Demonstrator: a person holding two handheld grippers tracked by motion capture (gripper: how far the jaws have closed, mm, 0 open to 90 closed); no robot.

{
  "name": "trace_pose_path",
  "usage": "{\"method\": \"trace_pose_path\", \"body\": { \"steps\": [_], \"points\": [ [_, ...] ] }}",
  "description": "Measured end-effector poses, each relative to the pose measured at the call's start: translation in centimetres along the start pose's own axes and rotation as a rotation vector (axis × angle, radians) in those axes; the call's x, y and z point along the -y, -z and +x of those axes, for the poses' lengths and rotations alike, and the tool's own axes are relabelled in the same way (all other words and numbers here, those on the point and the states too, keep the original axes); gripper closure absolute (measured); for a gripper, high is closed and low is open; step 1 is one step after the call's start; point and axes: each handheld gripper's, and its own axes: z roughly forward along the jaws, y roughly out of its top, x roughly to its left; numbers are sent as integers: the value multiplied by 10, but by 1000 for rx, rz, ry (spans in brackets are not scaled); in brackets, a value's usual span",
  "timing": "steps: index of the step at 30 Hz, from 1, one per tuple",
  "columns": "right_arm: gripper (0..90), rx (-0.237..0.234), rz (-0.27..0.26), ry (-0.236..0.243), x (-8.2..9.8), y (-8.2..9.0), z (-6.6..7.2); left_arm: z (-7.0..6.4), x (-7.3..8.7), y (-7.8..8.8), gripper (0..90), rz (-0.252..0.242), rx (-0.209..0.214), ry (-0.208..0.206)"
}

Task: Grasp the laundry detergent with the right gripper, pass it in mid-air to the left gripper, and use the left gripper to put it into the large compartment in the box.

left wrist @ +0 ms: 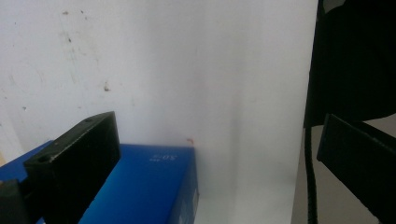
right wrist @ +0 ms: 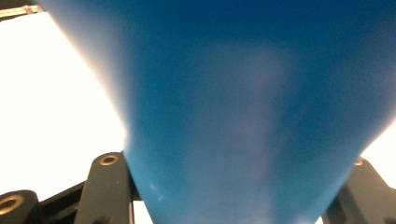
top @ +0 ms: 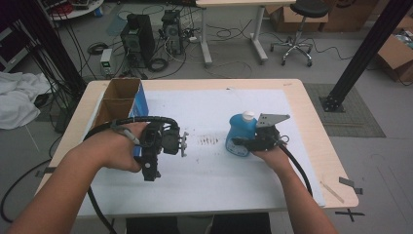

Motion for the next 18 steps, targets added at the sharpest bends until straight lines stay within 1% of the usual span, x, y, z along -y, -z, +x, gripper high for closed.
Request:
{"method": "trace_pose_path", "body": {
  "steps": [9,12,14,16,18],
  "points": [
    [459,4,-5,26,1,0,1,0,0,0,1,0,-1,0],
    [467,4,1,46,0,0,2,0,0,1,1,-2,-3,1],
    [470,-9,5,51,-1,0,3,1,0,2,1,4,-3,-2],
    [474,-6,5,60,-3,1,4,1,0,2,1,2,-4,-2],
    [476,-19,4,65,-7,4,5,2,-1,3,1,5,-4,-3]
  ]
}}
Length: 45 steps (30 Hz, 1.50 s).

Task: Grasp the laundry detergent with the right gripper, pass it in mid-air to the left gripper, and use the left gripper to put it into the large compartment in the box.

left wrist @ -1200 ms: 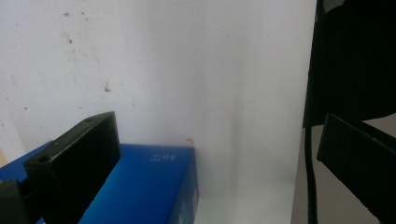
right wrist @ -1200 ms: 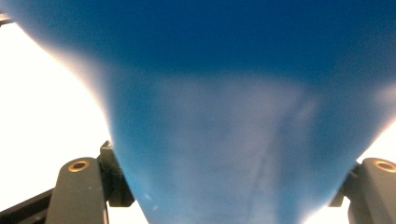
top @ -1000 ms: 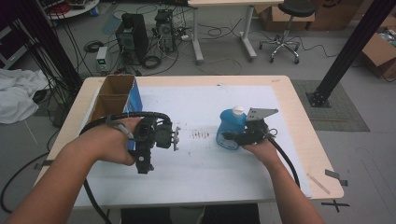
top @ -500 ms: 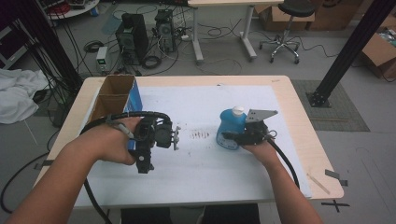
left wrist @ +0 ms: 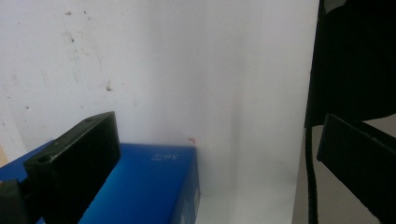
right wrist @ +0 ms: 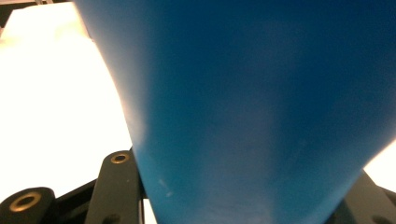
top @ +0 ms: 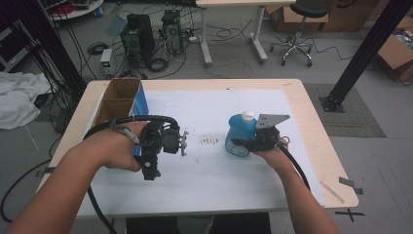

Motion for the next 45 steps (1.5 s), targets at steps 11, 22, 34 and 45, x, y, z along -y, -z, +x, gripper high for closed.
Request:
{"method": "trace_pose_path", "body": {
  "steps": [11,22,34,45],
  "points": [
    [479,-74,47,65,-34,16,8,2,-7,3,1,0,-7,-11],
    [479,-205,24,150,-60,32,32,9,-15,11,1,-3,-11,-18],
    [476,-309,18,193,-66,9,69,15,-29,17,1,-9,-1,-28],
    [476,-369,11,201,-59,-25,89,17,-36,16,1,-25,14,-25]
  ]
}}
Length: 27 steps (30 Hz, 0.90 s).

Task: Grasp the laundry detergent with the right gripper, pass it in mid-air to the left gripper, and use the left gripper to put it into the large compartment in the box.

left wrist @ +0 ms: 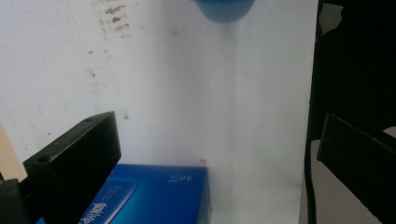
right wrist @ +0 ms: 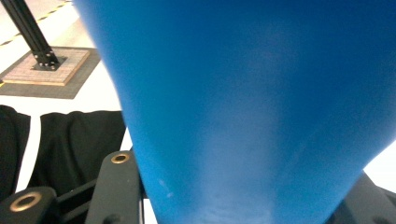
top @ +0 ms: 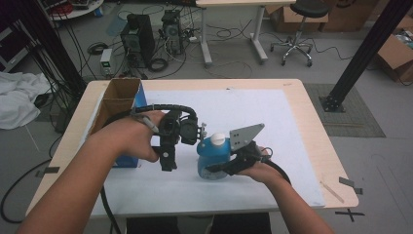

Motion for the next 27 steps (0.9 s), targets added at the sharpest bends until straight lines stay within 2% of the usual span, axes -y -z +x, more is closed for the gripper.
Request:
{"method": "trace_pose_path", "body": {
  "steps": [6,16,27],
  "points": [
    [476,-25,7,4,0,-23,2,-1,0,-1,1,-6,3,1],
    [476,-35,7,13,-6,-48,3,-3,0,-6,1,-17,18,4],
    [475,-45,-5,17,-13,-65,3,-6,-2,-14,1,-37,40,13]
  ]
}}
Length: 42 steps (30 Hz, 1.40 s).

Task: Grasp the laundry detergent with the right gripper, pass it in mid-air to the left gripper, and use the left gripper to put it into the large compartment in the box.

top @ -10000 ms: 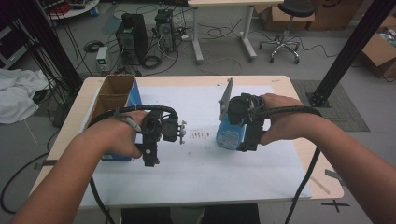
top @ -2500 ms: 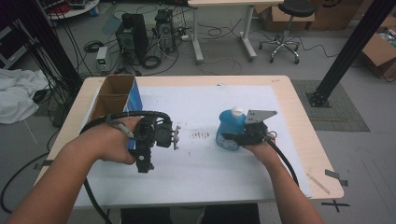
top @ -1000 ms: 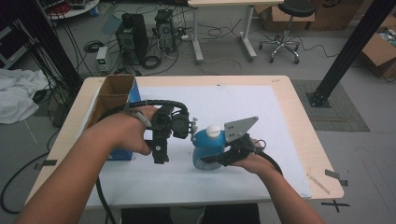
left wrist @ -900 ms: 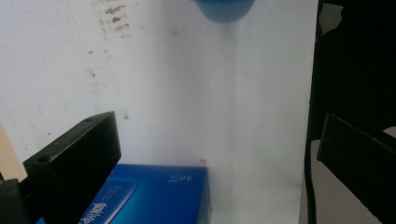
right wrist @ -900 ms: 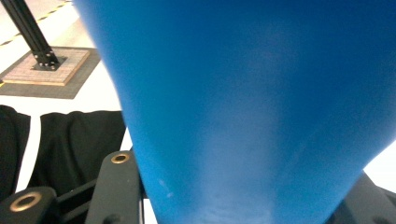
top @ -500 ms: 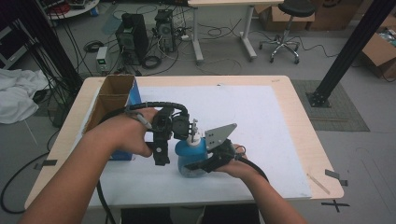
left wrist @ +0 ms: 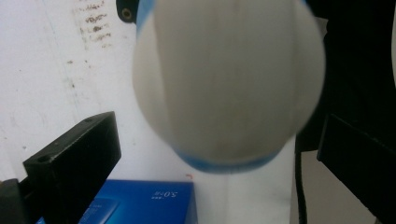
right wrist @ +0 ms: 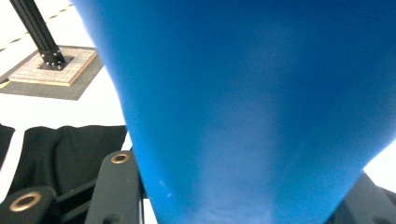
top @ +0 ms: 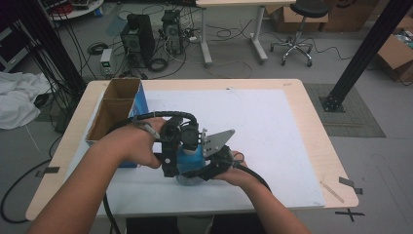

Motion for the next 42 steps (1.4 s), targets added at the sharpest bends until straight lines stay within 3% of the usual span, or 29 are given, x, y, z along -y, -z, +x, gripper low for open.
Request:
{"method": "trace_pose_path", "body": {
  "steps": [12,14,17,28,42],
  "points": [
    [475,-5,-11,4,-7,-10,3,-2,-3,-6,1,-19,8,5],
    [475,-5,-26,30,-9,-12,1,-2,-3,-6,1,-24,11,7],
    [475,-4,-11,10,-8,-15,4,-2,-2,-6,1,-25,9,8],
    [474,-17,-6,20,-10,-23,4,-4,0,-9,7,-27,6,22],
    [474,-26,-2,15,-12,-26,5,-5,0,-10,137,-6,14,15]
  ]
}}
